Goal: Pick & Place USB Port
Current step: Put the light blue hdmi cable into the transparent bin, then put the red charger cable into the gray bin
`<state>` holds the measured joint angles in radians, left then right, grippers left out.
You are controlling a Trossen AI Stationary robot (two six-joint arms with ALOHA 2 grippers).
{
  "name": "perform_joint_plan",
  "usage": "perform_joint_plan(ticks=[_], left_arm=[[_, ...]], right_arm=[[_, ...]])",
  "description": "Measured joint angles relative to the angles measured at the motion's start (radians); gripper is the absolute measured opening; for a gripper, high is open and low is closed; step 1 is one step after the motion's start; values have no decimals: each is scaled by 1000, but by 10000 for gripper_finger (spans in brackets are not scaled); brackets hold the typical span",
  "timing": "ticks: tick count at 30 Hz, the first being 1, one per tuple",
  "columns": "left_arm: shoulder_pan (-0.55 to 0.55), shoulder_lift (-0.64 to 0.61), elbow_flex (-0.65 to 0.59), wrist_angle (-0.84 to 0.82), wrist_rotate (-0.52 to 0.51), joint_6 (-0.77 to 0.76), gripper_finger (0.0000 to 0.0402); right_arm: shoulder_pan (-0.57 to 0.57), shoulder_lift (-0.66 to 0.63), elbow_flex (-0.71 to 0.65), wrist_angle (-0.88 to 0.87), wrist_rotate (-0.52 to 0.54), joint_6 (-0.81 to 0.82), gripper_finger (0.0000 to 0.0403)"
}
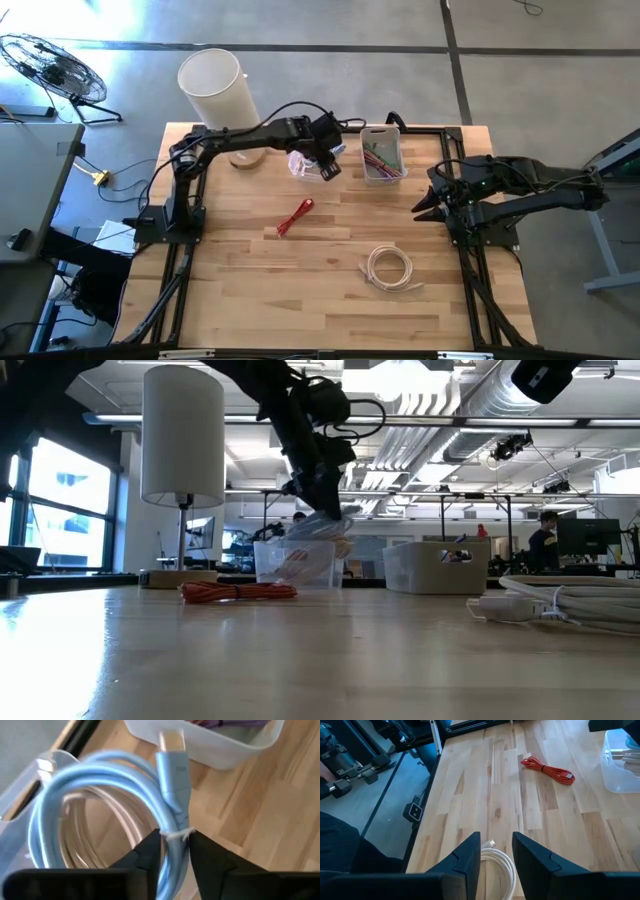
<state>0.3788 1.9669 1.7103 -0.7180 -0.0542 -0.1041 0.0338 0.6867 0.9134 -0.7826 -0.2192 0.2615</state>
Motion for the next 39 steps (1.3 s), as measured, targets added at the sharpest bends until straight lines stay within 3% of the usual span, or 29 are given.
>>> perform_joint_plan(ticks=[6, 15, 28, 34, 39], left_arm=[[1, 0, 0, 1, 0, -1, 136], [1, 0, 0, 9, 0, 6, 141], [-5, -106, 33, 12, 68, 134, 142], [-86, -198, 45, 2, 115, 225, 142], [-199, -290, 46, -99, 31, 273, 143]], right_arm=[[0, 0, 0, 0, 2, 0, 105], [0, 0, 0, 1, 3, 29, 105], [0, 3, 0, 47, -15, 3, 105], [15, 8, 0, 19, -87, -33, 105], [51, 8, 0, -7, -55, -39, 105]])
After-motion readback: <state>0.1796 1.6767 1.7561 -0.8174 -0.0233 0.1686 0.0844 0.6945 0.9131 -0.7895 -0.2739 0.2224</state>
